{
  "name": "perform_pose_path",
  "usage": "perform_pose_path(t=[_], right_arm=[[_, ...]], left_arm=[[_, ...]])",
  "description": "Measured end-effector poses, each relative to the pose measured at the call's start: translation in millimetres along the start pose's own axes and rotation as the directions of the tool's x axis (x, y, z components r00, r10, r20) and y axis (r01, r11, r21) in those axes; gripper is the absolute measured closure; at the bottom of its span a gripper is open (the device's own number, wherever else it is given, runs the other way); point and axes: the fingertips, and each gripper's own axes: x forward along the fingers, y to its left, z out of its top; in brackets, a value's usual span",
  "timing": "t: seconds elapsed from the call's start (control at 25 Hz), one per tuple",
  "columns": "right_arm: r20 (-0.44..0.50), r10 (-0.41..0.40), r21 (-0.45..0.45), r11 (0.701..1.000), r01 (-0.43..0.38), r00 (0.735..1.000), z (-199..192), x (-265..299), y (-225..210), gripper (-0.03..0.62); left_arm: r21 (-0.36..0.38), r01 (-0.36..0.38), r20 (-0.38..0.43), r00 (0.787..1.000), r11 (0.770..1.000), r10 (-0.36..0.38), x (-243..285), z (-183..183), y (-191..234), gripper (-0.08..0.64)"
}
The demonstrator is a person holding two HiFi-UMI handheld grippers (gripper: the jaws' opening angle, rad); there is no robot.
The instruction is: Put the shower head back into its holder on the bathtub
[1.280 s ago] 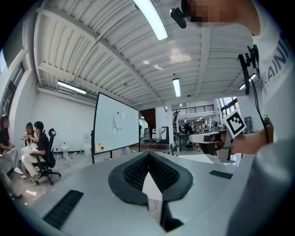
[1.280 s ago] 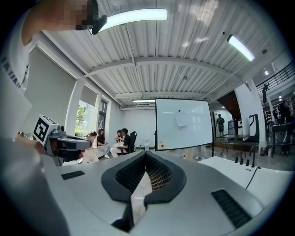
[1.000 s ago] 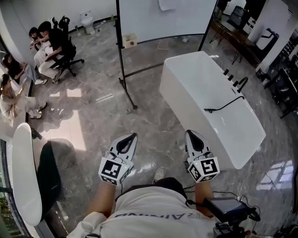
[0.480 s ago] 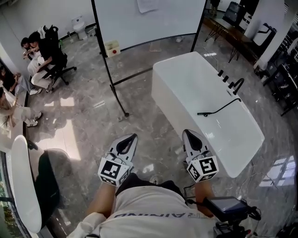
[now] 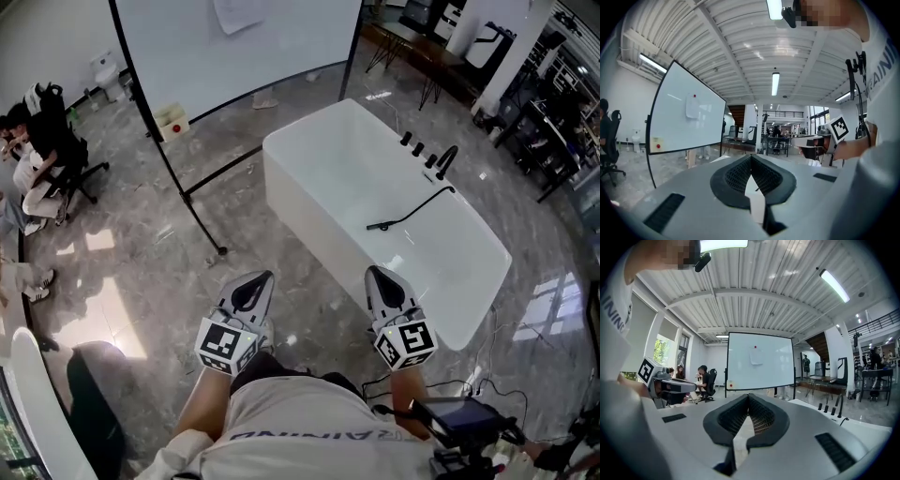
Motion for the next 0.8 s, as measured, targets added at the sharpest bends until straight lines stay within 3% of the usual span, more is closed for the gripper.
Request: perform_pose_path(t=[0.48, 0.8], right_arm=[[-0.005, -0.184, 0.006, 0.983, 0.184, 0.983, 22.5, 102.2, -48.0, 0.581], [-0.022, -0.351, 0.007, 0.936, 0.351, 0.936, 20.0, 124.8, -72.8, 0.581]], left_arm=[[0.001, 0.183, 0.01, 0.983, 0.983, -0.183, 121.5, 39.1, 98.9, 0.545], [0.008, 0.335, 0.013, 0.942, 0.942, -0.335, 183.2, 42.0, 129.1, 0.545]])
